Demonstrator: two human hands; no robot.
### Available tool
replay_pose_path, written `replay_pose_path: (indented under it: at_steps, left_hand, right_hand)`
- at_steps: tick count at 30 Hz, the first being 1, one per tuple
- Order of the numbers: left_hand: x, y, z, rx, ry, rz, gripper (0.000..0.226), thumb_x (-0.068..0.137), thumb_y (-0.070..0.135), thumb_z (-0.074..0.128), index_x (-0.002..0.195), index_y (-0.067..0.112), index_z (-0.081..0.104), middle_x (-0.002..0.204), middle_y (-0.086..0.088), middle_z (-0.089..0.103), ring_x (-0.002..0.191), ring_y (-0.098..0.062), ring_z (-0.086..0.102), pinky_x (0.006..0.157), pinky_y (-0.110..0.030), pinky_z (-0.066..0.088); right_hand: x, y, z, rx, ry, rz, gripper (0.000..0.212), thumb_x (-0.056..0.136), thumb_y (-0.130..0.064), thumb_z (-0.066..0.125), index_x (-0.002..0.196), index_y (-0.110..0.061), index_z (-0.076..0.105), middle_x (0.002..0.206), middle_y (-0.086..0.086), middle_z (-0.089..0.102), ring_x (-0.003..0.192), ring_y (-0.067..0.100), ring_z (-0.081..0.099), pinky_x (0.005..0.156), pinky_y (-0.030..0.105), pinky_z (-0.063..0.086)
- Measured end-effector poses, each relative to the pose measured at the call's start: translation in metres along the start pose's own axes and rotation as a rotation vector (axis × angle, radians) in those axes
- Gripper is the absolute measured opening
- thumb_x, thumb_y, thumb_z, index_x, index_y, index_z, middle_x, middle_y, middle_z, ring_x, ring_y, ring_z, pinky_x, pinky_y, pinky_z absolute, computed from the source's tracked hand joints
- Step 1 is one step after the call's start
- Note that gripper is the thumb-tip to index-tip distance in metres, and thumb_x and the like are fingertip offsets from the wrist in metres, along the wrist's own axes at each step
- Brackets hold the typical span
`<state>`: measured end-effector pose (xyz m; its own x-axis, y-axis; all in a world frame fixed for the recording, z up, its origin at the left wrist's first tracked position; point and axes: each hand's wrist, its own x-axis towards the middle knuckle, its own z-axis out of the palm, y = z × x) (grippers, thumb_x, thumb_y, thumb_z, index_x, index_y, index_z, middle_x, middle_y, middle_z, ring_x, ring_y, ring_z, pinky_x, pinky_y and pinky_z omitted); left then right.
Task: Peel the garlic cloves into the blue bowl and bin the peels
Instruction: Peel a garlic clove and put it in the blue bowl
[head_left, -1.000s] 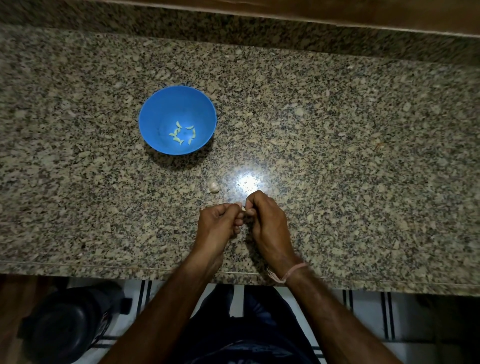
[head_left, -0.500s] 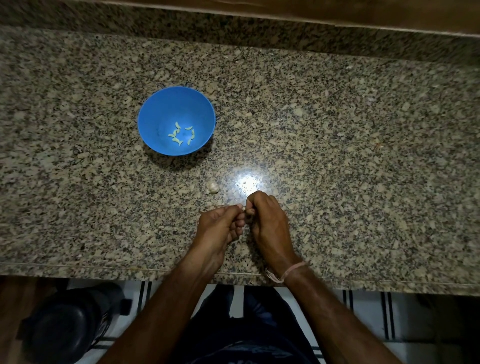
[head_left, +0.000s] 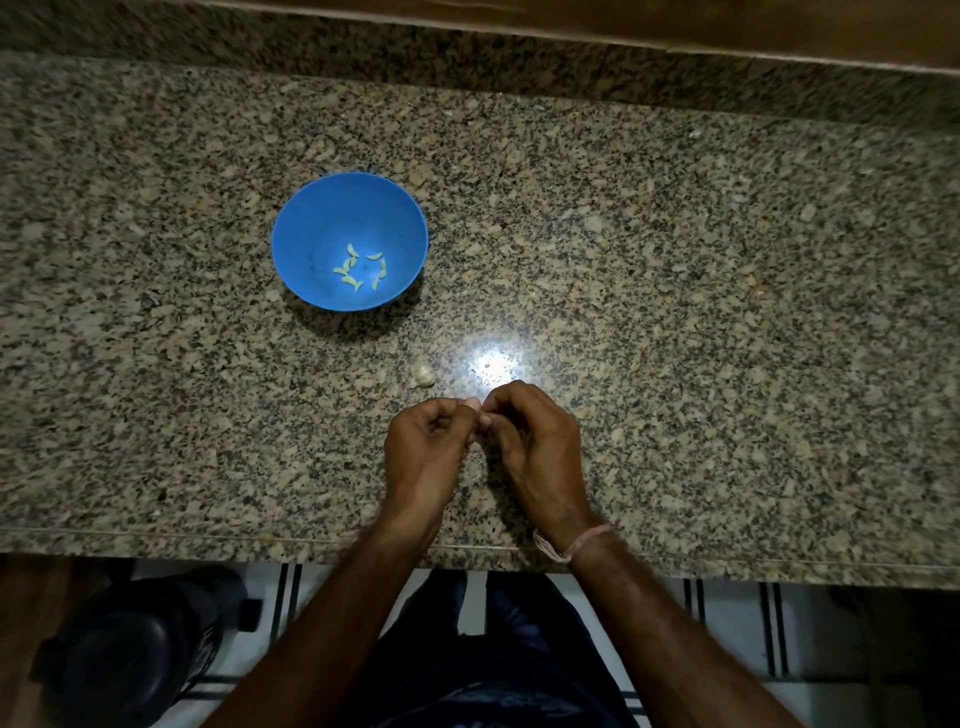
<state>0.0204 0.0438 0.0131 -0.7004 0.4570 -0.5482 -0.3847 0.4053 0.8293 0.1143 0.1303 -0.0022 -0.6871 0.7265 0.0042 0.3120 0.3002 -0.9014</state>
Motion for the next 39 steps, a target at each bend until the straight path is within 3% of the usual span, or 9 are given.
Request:
replay_pose_path:
  at_steps: [9, 14, 18, 21, 26, 28, 30, 33, 39]
  left_hand:
    - [-0.002, 0.003, -0.003, 0.129, 0.028, 0.043, 0.021, 0.098, 0.026, 0.069, 0.082, 0.017, 0.079, 0.074, 0.001, 0.076, 0.07, -0.013, 0.07, 0.069, -0.032, 0.055]
    - [0.0, 0.002, -0.001, -0.168, -0.003, -0.242, 0.021, 0.097, 0.021, 0.07, 0.083, 0.007, 0.076, 0.069, -0.005, 0.068, 0.06, -0.013, 0.056, 0.058, -0.025, 0.046]
    - [0.002, 0.004, 0.001, -0.373, -0.034, -0.418, 0.021, 0.096, 0.019, 0.071, 0.08, 0.007, 0.074, 0.068, -0.004, 0.069, 0.06, -0.01, 0.061, 0.055, -0.021, 0.05]
    - [0.002, 0.005, 0.002, -0.462, -0.033, -0.48, 0.018, 0.097, 0.018, 0.069, 0.082, 0.007, 0.07, 0.068, -0.003, 0.068, 0.058, -0.009, 0.062, 0.052, -0.02, 0.051]
    - [0.003, -0.001, -0.001, -0.412, 0.004, -0.405, 0.013, 0.097, 0.017, 0.07, 0.088, 0.008, 0.07, 0.071, -0.002, 0.067, 0.06, -0.009, 0.061, 0.057, -0.021, 0.05]
    - [0.003, -0.002, -0.001, -0.367, -0.001, -0.355, 0.014, 0.097, 0.018, 0.07, 0.087, 0.008, 0.071, 0.071, -0.002, 0.067, 0.061, -0.009, 0.059, 0.06, -0.023, 0.048]
    - [0.001, -0.003, -0.001, -0.315, -0.014, -0.309, 0.017, 0.098, 0.019, 0.069, 0.086, 0.008, 0.073, 0.069, -0.002, 0.067, 0.061, -0.01, 0.057, 0.061, -0.025, 0.045]
    - [0.0, -0.005, -0.002, -0.231, -0.033, -0.229, 0.022, 0.1, 0.023, 0.067, 0.084, 0.01, 0.076, 0.068, -0.002, 0.065, 0.062, -0.011, 0.054, 0.061, -0.027, 0.044]
    - [0.0, -0.006, -0.006, -0.175, -0.068, -0.026, 0.011, 0.098, 0.015, 0.069, 0.105, 0.008, 0.074, 0.09, -0.005, 0.075, 0.08, -0.015, 0.068, 0.075, -0.031, 0.055]
  right_hand:
    - [-0.002, 0.0, 0.004, -0.075, 0.032, -0.038, 0.015, 0.093, 0.003, 0.068, 0.089, -0.011, 0.067, 0.086, -0.002, 0.063, 0.079, 0.015, 0.061, 0.067, 0.038, 0.051]
    - [-0.004, 0.0, 0.003, -0.155, 0.035, -0.114, 0.016, 0.092, 0.006, 0.063, 0.09, -0.01, 0.065, 0.088, -0.002, 0.059, 0.079, 0.015, 0.057, 0.066, 0.031, 0.048]
    - [-0.004, 0.003, 0.004, -0.176, 0.029, -0.126, 0.018, 0.091, 0.007, 0.062, 0.09, -0.011, 0.065, 0.086, -0.003, 0.058, 0.077, 0.014, 0.055, 0.065, 0.028, 0.046]
    - [-0.004, 0.009, 0.004, -0.152, 0.024, -0.077, 0.019, 0.092, 0.006, 0.061, 0.089, -0.012, 0.065, 0.086, -0.002, 0.061, 0.078, 0.015, 0.059, 0.066, 0.033, 0.05]
    - [-0.005, 0.012, 0.0, -0.174, 0.009, -0.055, 0.033, 0.092, -0.002, 0.047, 0.107, -0.007, 0.076, 0.102, 0.0, 0.067, 0.095, 0.014, 0.064, 0.083, 0.025, 0.055]
    - [-0.004, 0.011, -0.002, -0.13, 0.001, -0.034, 0.029, 0.098, -0.002, 0.055, 0.117, -0.009, 0.075, 0.108, -0.002, 0.069, 0.101, 0.01, 0.066, 0.088, 0.023, 0.054]
    - [-0.003, 0.007, -0.001, -0.011, -0.014, 0.009, 0.022, 0.096, -0.002, 0.067, 0.114, -0.011, 0.076, 0.106, -0.004, 0.072, 0.099, 0.005, 0.068, 0.086, 0.02, 0.055]
    - [-0.001, 0.002, 0.002, 0.154, -0.01, 0.09, 0.01, 0.095, -0.005, 0.073, 0.102, -0.011, 0.076, 0.095, -0.005, 0.075, 0.093, 0.013, 0.072, 0.082, 0.03, 0.06]
    - [0.002, 0.0, -0.001, 0.422, 0.004, 0.266, 0.008, 0.09, -0.007, 0.08, 0.097, -0.005, 0.076, 0.092, 0.005, 0.078, 0.089, 0.028, 0.075, 0.082, 0.04, 0.063]
